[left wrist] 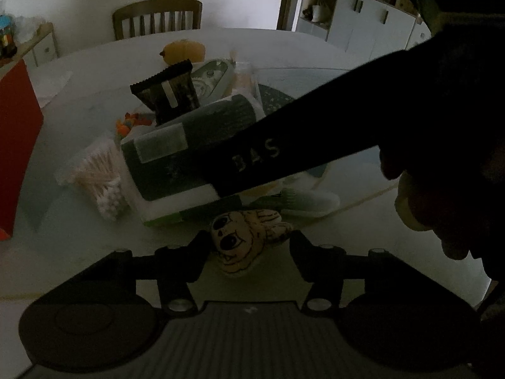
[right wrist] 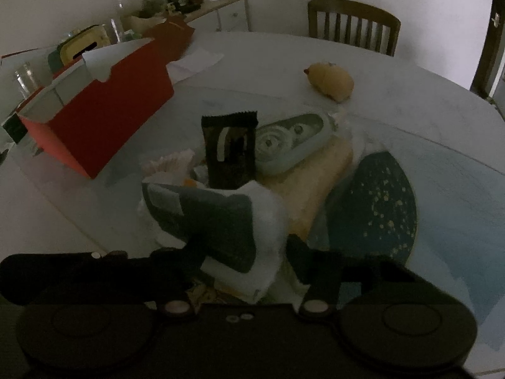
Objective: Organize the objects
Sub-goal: 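Grasp the tiger-face cookie with the left tool while the right tool grasps the grey labelled box, then carry the cookie in the left tool and the grey box in the right tool into the red box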
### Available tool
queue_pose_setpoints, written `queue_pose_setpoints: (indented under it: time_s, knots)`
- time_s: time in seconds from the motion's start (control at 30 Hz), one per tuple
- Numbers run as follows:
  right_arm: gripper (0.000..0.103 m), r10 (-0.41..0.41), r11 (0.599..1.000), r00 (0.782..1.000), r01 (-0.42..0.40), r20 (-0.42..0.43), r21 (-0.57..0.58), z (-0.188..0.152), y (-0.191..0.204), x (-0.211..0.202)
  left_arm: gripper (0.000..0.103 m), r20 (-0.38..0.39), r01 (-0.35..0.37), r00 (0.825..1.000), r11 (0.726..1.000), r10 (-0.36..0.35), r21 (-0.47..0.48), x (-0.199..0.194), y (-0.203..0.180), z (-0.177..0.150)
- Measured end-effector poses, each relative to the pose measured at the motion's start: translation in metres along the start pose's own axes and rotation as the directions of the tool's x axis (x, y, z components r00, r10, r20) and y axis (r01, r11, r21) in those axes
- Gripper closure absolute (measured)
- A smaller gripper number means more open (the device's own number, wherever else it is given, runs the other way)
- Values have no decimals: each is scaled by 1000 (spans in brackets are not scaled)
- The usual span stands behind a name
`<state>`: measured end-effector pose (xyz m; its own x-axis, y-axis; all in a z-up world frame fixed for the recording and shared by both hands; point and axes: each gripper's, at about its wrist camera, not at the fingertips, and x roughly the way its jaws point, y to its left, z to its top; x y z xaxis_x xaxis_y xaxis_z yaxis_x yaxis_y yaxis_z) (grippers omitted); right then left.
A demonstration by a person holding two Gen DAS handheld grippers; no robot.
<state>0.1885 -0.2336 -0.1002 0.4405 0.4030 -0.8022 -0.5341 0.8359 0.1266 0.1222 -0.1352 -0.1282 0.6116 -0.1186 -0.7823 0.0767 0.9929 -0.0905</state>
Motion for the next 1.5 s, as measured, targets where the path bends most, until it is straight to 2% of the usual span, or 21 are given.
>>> queue_pose_setpoints:
  time_s: [0.2,0.4,0.67,0.93,1.17,1.5]
  knots:
    - [76,42,999,999,-42,14,6,0,-2,-6,53,-6,-37,999,998,37,-43,-4,5,2]
    - [86,76,997,996,-76,40,5,-2,-2,-16,55,11,-56,998,994,58,-92,-13,16,3]
    - [89,106,993,990,-111,94,47,-1,1,-41,55,60,-91,993,983,102,-159,-49,38,-5]
    - [89,90,987,984,-109,156,117,9,17,-65,55,122,-164,975,970,188,-180,-86,72,-5]
    - [89,68,981,973,-105,221,162,27,44,-84,55,228,-141,957,976,178,-167,-133,107,10]
    - [89,70,977,958,-121,277,173,67,99,-77,55,240,-188,943,964,231,-188,-178,174,19]
